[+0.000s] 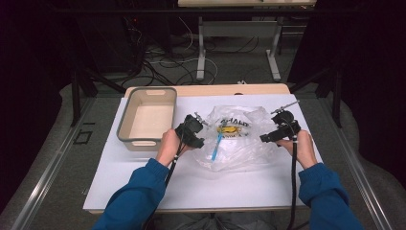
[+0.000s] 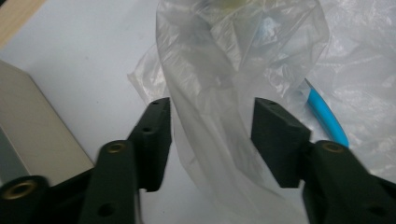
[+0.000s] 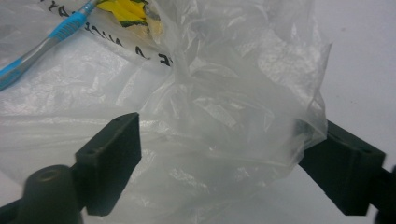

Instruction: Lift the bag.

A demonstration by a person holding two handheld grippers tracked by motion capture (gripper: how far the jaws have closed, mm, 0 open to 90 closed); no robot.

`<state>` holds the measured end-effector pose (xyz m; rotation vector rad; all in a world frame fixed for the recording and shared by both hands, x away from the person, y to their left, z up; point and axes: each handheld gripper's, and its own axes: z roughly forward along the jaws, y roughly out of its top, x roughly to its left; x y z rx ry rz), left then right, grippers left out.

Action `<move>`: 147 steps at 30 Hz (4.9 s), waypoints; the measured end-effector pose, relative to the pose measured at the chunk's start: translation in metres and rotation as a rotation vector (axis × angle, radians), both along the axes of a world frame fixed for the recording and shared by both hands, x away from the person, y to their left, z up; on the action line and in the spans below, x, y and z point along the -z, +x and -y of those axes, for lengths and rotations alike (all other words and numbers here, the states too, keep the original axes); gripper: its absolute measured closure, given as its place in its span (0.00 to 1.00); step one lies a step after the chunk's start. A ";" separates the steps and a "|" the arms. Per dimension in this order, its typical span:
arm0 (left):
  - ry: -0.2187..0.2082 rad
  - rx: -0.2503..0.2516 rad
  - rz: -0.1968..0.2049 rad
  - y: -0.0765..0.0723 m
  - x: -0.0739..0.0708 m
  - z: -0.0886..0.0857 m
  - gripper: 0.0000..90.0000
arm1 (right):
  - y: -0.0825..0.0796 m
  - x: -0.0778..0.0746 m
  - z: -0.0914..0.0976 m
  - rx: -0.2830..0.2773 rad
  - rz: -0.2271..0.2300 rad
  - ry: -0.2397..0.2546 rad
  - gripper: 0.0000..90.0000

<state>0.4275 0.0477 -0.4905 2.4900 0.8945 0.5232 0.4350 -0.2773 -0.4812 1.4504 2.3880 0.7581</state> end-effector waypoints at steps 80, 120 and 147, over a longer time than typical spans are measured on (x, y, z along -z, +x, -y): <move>0.165 0.012 -0.229 0.064 -0.072 -0.044 0.99 | 0.035 -0.050 -0.027 -0.171 -0.215 -0.244 0.99; 0.216 0.189 -0.022 0.013 -0.082 0.039 0.35 | 0.047 -0.035 -0.071 -0.183 -0.093 -0.304 0.98; 0.126 0.024 0.129 0.039 -0.175 -0.019 1.00 | 0.019 -0.165 -0.053 -0.122 0.106 -0.268 1.00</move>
